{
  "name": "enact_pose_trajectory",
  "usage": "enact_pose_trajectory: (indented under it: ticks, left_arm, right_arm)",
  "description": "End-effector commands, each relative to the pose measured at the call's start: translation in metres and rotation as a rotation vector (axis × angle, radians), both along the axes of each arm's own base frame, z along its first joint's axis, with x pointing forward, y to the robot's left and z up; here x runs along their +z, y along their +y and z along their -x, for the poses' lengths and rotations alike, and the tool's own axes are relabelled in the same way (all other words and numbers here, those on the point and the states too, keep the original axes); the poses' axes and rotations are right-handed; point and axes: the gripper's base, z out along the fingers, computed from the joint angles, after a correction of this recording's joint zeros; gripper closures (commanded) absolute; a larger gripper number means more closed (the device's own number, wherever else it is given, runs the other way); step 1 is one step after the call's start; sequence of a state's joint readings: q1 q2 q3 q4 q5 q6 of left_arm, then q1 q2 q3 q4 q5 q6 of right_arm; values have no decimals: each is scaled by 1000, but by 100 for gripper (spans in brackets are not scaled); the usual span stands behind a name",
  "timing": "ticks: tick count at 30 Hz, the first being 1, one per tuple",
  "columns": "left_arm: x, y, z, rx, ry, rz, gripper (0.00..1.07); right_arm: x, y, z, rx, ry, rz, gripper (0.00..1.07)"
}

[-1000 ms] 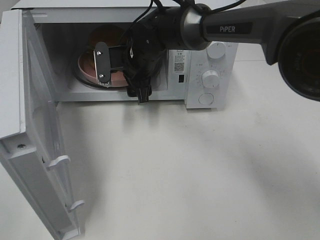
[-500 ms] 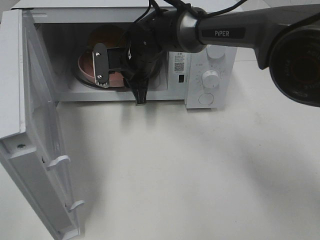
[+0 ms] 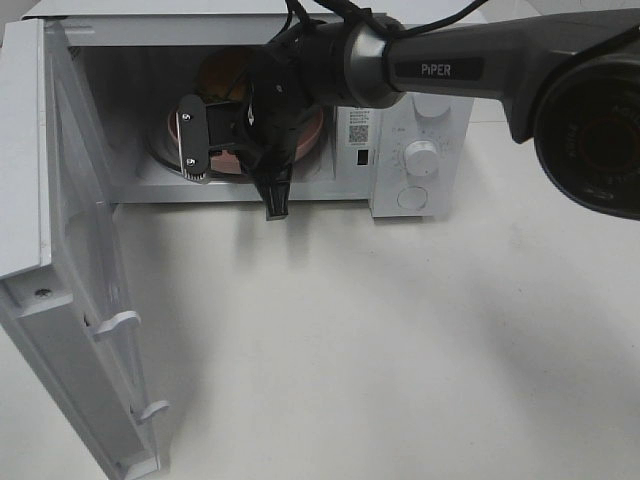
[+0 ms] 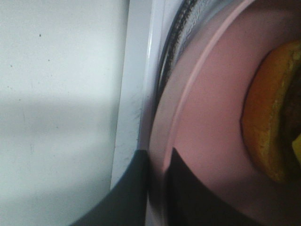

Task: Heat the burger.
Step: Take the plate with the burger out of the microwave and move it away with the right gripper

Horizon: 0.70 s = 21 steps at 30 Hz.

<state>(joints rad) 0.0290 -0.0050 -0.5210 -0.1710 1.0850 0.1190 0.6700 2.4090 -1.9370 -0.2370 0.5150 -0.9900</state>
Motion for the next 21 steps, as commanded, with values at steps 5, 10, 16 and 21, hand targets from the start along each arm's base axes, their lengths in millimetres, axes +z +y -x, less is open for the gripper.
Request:
enact_pose_trajectory:
  ticks: [5,10,16,21]
  left_arm:
    - [0,0,2,1,-27,10,9]
    - [0,0,2,1,-27,10,9]
    - [0,0,2,1,-27,10,9]
    - [0,0,2,1,-27,10,9]
  right_arm:
    - [9,9,8,28,-4,-3,107]
    - [17,14,15,79,-22,37,107]
    - [27,13,25,149,-60,54,107]
    - [38,6,40,263,-175,21,107]
